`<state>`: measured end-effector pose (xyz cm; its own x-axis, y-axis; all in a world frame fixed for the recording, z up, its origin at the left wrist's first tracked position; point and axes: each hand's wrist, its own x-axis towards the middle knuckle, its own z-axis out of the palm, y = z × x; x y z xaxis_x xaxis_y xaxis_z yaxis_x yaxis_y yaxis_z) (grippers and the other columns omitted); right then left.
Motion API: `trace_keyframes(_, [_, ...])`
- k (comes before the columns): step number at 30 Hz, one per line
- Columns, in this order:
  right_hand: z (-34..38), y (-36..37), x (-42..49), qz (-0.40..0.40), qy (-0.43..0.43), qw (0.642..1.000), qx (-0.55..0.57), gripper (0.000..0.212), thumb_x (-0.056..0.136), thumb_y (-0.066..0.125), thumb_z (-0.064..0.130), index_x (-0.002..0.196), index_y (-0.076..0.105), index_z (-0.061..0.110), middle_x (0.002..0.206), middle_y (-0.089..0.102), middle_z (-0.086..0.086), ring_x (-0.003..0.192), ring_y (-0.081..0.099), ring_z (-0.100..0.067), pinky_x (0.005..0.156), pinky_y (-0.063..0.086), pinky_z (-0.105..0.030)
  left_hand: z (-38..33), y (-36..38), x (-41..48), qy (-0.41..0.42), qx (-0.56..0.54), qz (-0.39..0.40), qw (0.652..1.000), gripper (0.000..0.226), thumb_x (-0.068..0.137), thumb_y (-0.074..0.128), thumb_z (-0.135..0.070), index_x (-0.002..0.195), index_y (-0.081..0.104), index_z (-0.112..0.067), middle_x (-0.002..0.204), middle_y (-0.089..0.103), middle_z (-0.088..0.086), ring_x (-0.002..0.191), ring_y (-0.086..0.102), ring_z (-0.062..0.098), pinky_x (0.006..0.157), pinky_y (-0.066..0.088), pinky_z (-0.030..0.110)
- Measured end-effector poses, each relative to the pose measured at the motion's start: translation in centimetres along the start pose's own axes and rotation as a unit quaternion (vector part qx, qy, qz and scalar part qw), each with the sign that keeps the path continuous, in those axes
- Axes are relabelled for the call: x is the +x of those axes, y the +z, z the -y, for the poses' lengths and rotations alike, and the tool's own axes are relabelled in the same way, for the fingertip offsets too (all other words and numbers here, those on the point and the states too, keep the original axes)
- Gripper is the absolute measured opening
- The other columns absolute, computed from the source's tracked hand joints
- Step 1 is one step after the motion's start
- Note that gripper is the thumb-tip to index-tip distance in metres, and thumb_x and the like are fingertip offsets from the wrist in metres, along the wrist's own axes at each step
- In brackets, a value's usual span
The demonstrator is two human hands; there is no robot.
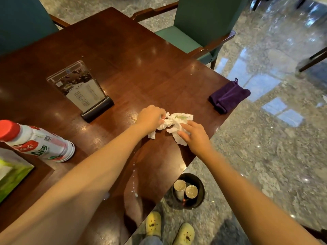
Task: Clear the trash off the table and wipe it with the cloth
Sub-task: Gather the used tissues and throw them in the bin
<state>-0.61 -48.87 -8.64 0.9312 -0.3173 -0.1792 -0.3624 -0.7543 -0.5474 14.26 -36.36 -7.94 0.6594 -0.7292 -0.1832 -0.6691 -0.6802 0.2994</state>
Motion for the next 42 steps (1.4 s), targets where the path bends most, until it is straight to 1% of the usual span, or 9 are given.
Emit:
trace_keyframes(6, [1.7, 0.5, 0.0, -0.055, 0.078, 0.983, 0.157, 0.026, 0.097, 0.039, 0.023, 0.083, 0.057, 0.008, 0.078, 0.058, -0.012, 0.073, 0.049, -0.021, 0.069, 0.037, -0.032, -2.3, 1.6, -2.6, -0.105, -0.165, -0.098, 0.976, 0.031, 0.083, 0.064, -0.021, 0.109, 0.047, -0.016, 0.100, 0.064, 0.005, 0.086, 0.059, 0.026, 0.065, 0.047, 0.038])
trace_keyframes(10, [2.6, 0.0, 0.1, -0.063, 0.130, 0.969, 0.203, 0.042, 0.099, 0.032, 0.037, 0.137, 0.038, 0.019, 0.091, 0.053, -0.003, 0.082, 0.053, -0.020, 0.072, 0.038, -0.030, -4.9, 2.8, -3.1, -0.147, -0.280, -0.119, 0.941, 0.028, 0.081, 0.065, -0.021, 0.105, 0.053, -0.016, 0.101, 0.065, 0.006, 0.087, 0.060, 0.022, 0.067, 0.045, 0.031])
trace_keyframes(16, [0.9, -1.1, 1.7, -0.049, 0.047, 0.995, -0.074, 0.039, 0.097, 0.037, 0.030, 0.132, 0.046, 0.014, 0.137, 0.045, -0.016, 0.120, 0.040, -0.035, 0.093, 0.038, -0.041, -5.7, 3.7, -3.6, -0.114, -0.240, -0.126, 0.956, 0.022, 0.081, 0.063, -0.019, 0.102, 0.061, -0.014, 0.109, 0.057, 0.008, 0.107, 0.049, 0.025, 0.084, 0.040, 0.029])
trace_keyframes(21, [-0.9, -1.6, 2.8, 0.127, -0.007, 0.991, -0.036, 0.053, 0.099, 0.030, 0.041, 0.148, 0.020, 0.023, 0.158, 0.014, -0.011, 0.145, 0.009, -0.030, 0.117, 0.011, -0.041, -5.5, 4.1, -4.4, -0.169, -0.244, -0.133, 0.946, 0.026, 0.079, 0.067, -0.027, 0.104, 0.065, -0.018, 0.107, 0.052, 0.007, 0.109, 0.044, 0.023, 0.084, 0.039, 0.031])
trace_keyframes(26, [-0.7, -0.6, 1.3, 0.159, -0.027, 0.986, 0.035, 0.071, 0.090, 0.038, 0.058, 0.148, 0.015, 0.024, 0.154, 0.026, -0.007, 0.143, 0.016, -0.030, 0.116, 0.017, -0.048, -5.3, 3.8, -4.7, -0.175, -0.316, -0.076, 0.929, 0.027, 0.084, 0.055, -0.018, 0.107, 0.070, -0.017, 0.112, 0.062, 0.012, 0.100, 0.060, 0.024, 0.073, 0.038, 0.021])
trace_keyframes(30, [-0.4, -0.3, 0.0, 0.174, -0.054, 0.983, 0.031, 0.098, 0.078, 0.059, 0.060, 0.150, 0.001, 0.028, 0.160, 0.010, -0.003, 0.147, 0.002, -0.027, 0.118, 0.015, -0.049, -4.2, 2.4, -5.1, -0.205, -0.375, -0.059, 0.902, 0.029, 0.093, 0.043, -0.014, 0.110, 0.066, -0.016, 0.117, 0.066, 0.004, 0.097, 0.058, 0.015, 0.079, 0.043, 0.022])
trace_keyframes(34, [0.6, 1.5, -1.3, 0.123, -0.050, 0.991, -0.012, 0.108, 0.072, 0.069, 0.056, 0.150, 0.001, 0.027, 0.159, 0.007, -0.009, 0.146, 0.002, -0.030, 0.116, 0.017, -0.047, -3.8, 1.6, -5.4, -0.249, -0.436, -0.032, 0.865, 0.022, 0.095, 0.040, -0.025, 0.108, 0.057, -0.018, 0.112, 0.066, 0.007, 0.097, 0.061, 0.022, 0.094, 0.050, 0.044])
trace_keyframes(38, [1.4, 3.4, -1.6, 0.000, -0.048, 0.995, -0.084, 0.088, 0.076, 0.069, 0.046, 0.147, 0.021, 0.023, 0.149, 0.031, -0.011, 0.135, 0.026, -0.030, 0.107, 0.030, -0.038, -3.2, 1.1, -5.8, -0.231, -0.453, 0.010, 0.861, 0.024, 0.093, 0.042, -0.018, 0.114, 0.054, -0.019, 0.116, 0.064, 0.006, 0.100, 0.061, 0.019, 0.095, 0.049, 0.042])
trace_keyframes(42, [2.0, 4.2, -1.4, -0.076, -0.042, 0.994, -0.061, 0.057, 0.082, 0.066, 0.028, 0.134, 0.045, 0.017, 0.130, 0.051, -0.009, 0.118, 0.040, -0.027, 0.094, 0.038, -0.034, -2.4, 0.7, -5.9, -0.174, -0.378, 0.030, 0.909, 0.024, 0.090, 0.046, -0.014, 0.109, 0.059, -0.023, 0.106, 0.063, -0.004, 0.102, 0.057, 0.015, 0.081, 0.043, 0.026])
